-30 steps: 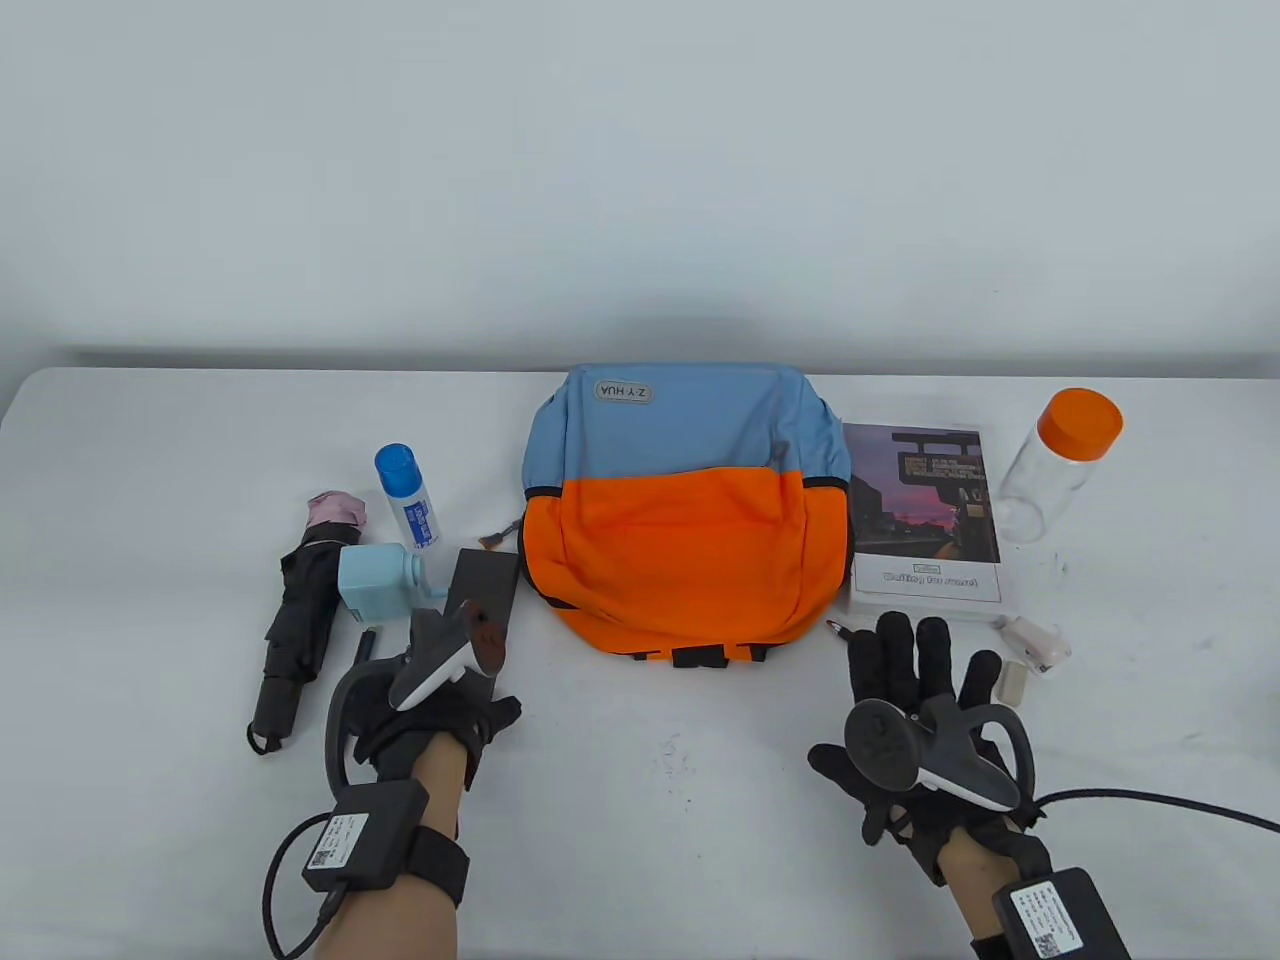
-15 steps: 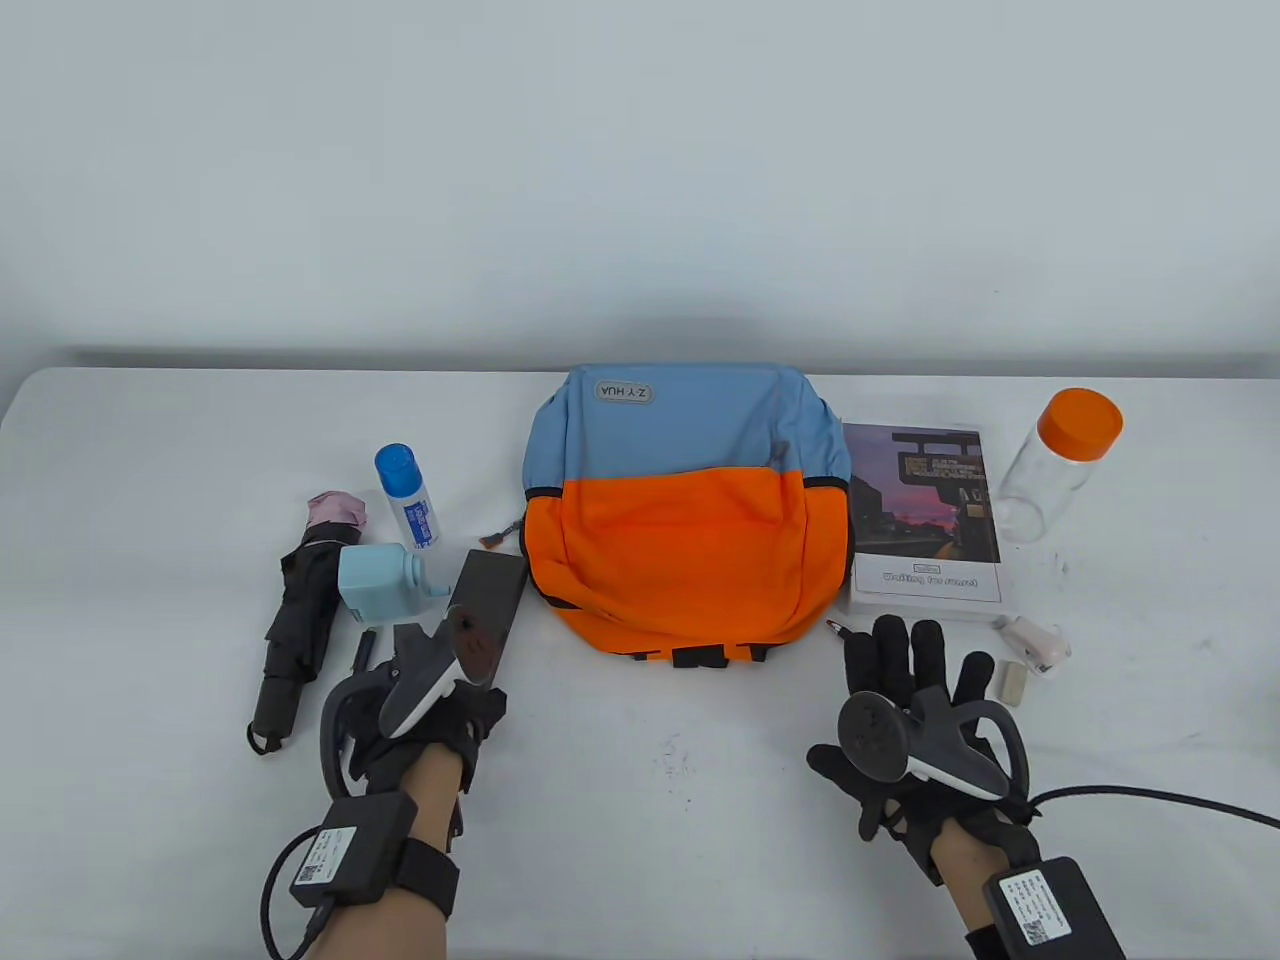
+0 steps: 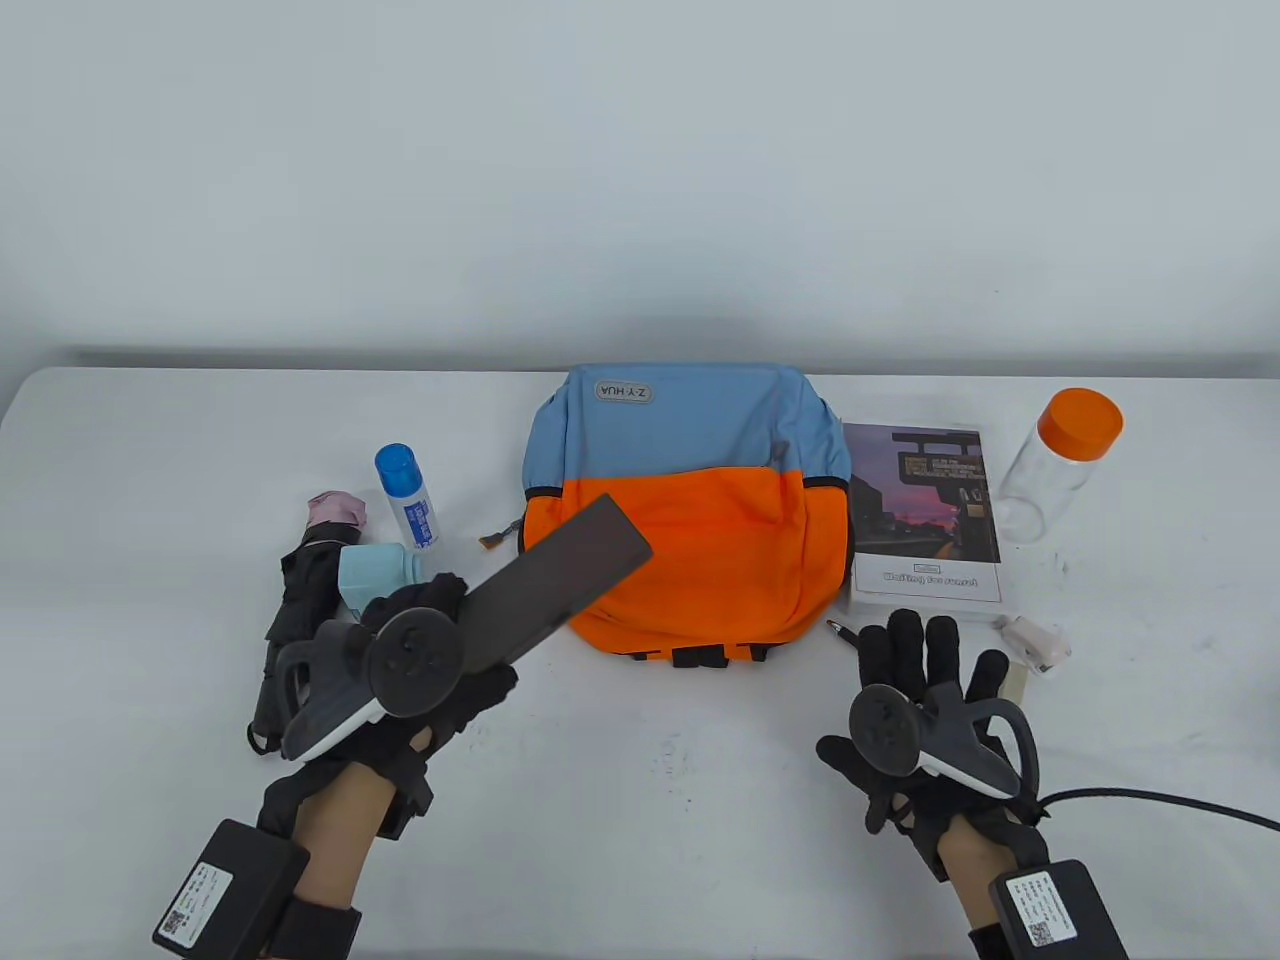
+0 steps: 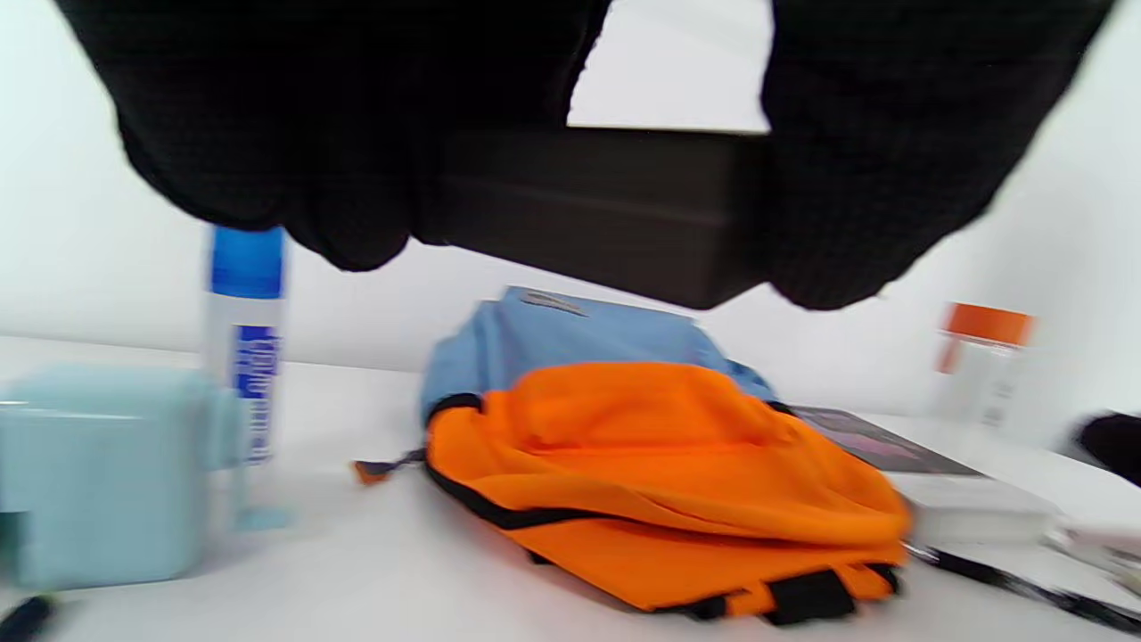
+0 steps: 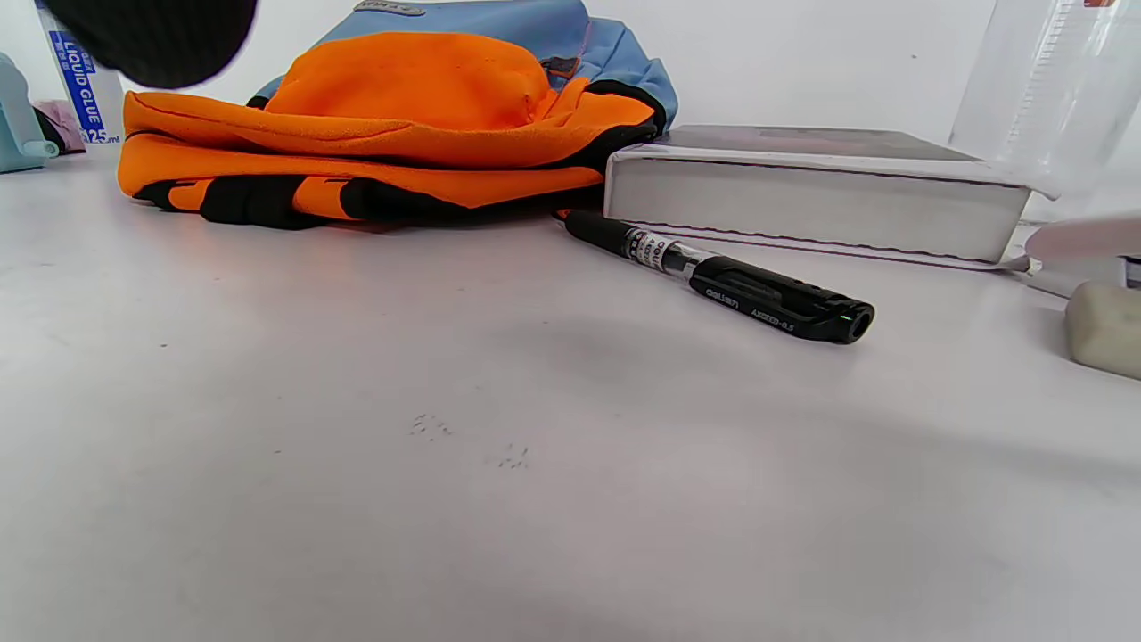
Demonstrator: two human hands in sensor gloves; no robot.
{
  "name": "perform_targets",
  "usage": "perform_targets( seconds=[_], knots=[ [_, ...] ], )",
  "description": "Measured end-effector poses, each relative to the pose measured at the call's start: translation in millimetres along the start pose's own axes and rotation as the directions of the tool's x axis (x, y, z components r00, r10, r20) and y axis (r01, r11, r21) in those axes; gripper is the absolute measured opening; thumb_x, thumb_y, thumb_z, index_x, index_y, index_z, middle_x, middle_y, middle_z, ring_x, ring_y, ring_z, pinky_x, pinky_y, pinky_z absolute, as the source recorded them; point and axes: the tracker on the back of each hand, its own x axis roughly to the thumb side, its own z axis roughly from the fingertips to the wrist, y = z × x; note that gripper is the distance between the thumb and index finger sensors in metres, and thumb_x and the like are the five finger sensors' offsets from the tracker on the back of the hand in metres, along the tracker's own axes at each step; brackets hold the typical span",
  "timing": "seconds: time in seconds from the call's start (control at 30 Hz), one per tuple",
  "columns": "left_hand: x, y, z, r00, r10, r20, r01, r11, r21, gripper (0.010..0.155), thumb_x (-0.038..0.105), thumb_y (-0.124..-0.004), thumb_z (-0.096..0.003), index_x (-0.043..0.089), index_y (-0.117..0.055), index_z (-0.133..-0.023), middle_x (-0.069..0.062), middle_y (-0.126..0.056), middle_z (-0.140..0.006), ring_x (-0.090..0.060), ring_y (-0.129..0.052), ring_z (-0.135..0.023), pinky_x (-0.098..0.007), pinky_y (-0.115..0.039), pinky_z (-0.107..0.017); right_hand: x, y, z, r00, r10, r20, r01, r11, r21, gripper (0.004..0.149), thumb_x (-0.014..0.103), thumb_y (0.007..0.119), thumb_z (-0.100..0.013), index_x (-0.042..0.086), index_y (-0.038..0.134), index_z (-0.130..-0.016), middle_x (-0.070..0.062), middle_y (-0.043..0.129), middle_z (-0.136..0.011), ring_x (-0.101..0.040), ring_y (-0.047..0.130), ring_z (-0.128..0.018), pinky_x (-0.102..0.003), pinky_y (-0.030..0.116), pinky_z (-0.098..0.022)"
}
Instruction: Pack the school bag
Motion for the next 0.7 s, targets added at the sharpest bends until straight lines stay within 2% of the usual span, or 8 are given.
perform_targets(
  seconds=[0.07, 0.17, 0.27, 0.37, 0.47, 0.53, 0.63, 0.7],
  knots=[
    [8.3, -17.1, -6.9, 0.993, 0.035, 0.117, -0.032, 0.999, -0.028, 0.102, 0.061, -0.093, -0.0423, -0.005, -0.061, -0.113, -0.029, -0.082, -0.106, -0.055, -0.094, -0.087, -0.066, -0.086, -0.064, -0.9, -0.4, 0.4, 1.0, -0.002, -0.004, 0.002, 1.0, 0.0, 0.108, 0.064, 0.065, -0.04, 0.004, -0.005, -0.096, -0.033, -0.005, -0.102, -0.058, -0.006, -0.084, -0.081, 0.007, -0.045],
    [26.1, -61.7, -19.2, 0.983, 0.054, 0.176, -0.038, 0.995, -0.093, 0.102, 0.059, -0.095, -0.0408, -0.005, -0.061, -0.113, -0.03, -0.083, -0.106, -0.055, -0.095, -0.087, -0.066, -0.087, -0.064, -1.5, -0.2, 0.1, 1.0, -0.018, -0.003, 0.018, 1.0, 0.005, 0.108, 0.064, 0.065, -0.04, 0.004, -0.005, -0.096, -0.033, -0.005, -0.102, -0.058, -0.005, -0.084, -0.081, 0.008, -0.045],
    [45.4, -105.0, -30.1, 0.973, -0.004, 0.229, 0.043, 0.985, -0.166, 0.103, 0.059, -0.094, -0.0413, -0.006, -0.059, -0.114, -0.029, -0.082, -0.106, -0.055, -0.094, -0.089, -0.066, -0.086, -0.065, -0.3, 0.9, 0.1, 1.0, -0.005, 0.012, 0.005, 1.0, 0.012, 0.108, 0.064, 0.065, -0.04, 0.004, -0.005, -0.096, -0.033, -0.005, -0.102, -0.058, -0.005, -0.084, -0.081, 0.008, -0.046],
    [55.8, -130.8, -36.0, 0.962, -0.037, 0.271, 0.093, 0.976, -0.195, 0.104, 0.057, -0.096, -0.04, -0.005, -0.058, -0.114, -0.029, -0.082, -0.107, -0.055, -0.093, -0.09, -0.066, -0.085, -0.065, 0.5, 1.7, -1.2, 1.0, 0.015, 0.023, -0.015, 1.0, 0.021, 0.108, 0.063, 0.066, -0.04, 0.004, -0.004, -0.097, -0.034, -0.005, -0.102, -0.058, -0.005, -0.084, -0.081, 0.009, -0.046],
    [58.1, -145.8, -36.0, 0.953, -0.098, 0.288, 0.159, 0.967, -0.197, 0.1, 0.057, -0.097, -0.0396, -0.001, -0.061, -0.113, -0.027, -0.083, -0.107, -0.054, -0.093, -0.09, -0.065, -0.086, -0.065, 1.7, 1.7, -1.3, 0.999, -0.008, 0.042, 0.006, 0.999, 0.032, 0.108, 0.063, 0.067, -0.04, 0.004, -0.003, -0.097, -0.035, -0.005, -0.101, -0.058, -0.004, -0.084, -0.082, 0.011, -0.048],
    [55.3, -147.5, -36.4, 0.961, -0.071, 0.266, 0.12, 0.977, -0.177, 0.098, 0.058, -0.097, -0.0389, 0.001, -0.064, -0.111, -0.025, -0.084, -0.106, -0.054, -0.093, -0.089, -0.064, -0.086, -0.064, 3.0, -0.8, -0.5, 0.998, -0.005, 0.066, 0.004, 1.0, 0.01, 0.107, 0.062, 0.068, -0.04, 0.004, -0.001, -0.098, -0.035, -0.002, -0.102, -0.058, 0.0, -0.086, -0.082, 0.016, -0.05],
    [54.9, -146.2, -35.9, 0.973, -0.064, 0.221, 0.105, 0.978, -0.18, 0.095, 0.057, -0.099, -0.0371, 0.005, -0.067, -0.111, -0.022, -0.086, -0.106, -0.053, -0.091, -0.092, -0.065, -0.084, -0.065, 7.4, -13.8, 4.5, 0.996, 0.014, 0.085, -0.008, 0.997, -0.073, 0.106, 0.061, 0.07, -0.04, 0.003, 0.005, -0.1, -0.036, 0.002, -0.103, -0.06, 0.007, -0.089, -0.082, 0.023, -0.054],
    [55.9, -145.8, -36.3, 0.975, -0.069, 0.212, 0.11, 0.976, -0.187, 0.095, 0.057, -0.099, -0.0368, 0.007, -0.068, -0.111, -0.021, -0.086, -0.106, -0.053, -0.089, -0.093, -0.066, -0.083, -0.066, 11.2, -26.4, 7.5, 0.994, 0.035, 0.099, -0.02, 0.989, -0.144, 0.105, 0.059, 0.073, -0.039, 0.002, 0.013, -0.102, -0.038, 0.011, -0.106, -0.061, 0.016, -0.091, -0.081, 0.031, -0.057]
  ],
)
